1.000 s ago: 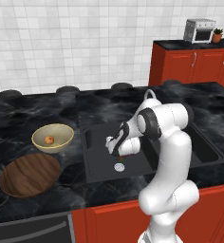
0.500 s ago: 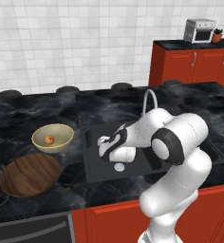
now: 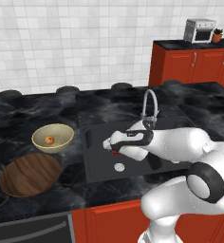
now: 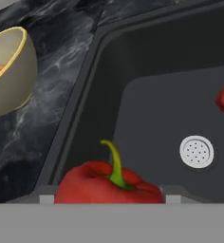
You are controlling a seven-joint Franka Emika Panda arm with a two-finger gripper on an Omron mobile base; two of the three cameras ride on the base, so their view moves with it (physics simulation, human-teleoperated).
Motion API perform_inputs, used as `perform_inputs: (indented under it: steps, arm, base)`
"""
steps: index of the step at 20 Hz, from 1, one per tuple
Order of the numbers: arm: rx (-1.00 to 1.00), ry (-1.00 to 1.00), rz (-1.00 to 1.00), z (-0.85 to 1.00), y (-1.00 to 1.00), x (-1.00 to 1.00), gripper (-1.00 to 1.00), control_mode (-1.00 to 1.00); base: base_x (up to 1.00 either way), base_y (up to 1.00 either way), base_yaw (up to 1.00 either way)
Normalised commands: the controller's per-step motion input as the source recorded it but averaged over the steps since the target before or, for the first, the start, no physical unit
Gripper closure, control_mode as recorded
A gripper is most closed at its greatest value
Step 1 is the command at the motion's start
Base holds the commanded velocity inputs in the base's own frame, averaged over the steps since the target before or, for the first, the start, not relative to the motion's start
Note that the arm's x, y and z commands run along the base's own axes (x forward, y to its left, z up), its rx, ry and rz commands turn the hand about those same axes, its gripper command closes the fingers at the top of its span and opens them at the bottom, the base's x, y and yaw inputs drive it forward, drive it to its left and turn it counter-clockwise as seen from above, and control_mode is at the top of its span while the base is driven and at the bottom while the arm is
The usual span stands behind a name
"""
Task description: Pick the bell peppers from the sink and place them in one bowl. Place the tangerine in the other bowl. Then turn off the sink faucet.
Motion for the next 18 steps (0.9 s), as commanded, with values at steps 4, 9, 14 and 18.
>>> perform_inputs:
  steps: [4,9,14,18]
  arm:
    - [0.05,0.17,0.18,0.57,0.00,-0.37,1.00,-1.00]
    - [0.03,0.21,0.17,0.82,0.01,-0.11,1.00,-1.00]
    - [0.00,0.12,0.08,0.53,0.16,-0.12,1.00,-1.00]
    - [0.00,0.04,0.00,0.11,0.39,-0.16,1.00,-1.00]
  base:
    - [0.00,0.00,0.00]
    - [0.00,0.00,0.00]
    - [0.00,0.00,0.00]
    - [0.00,0.00,0.00]
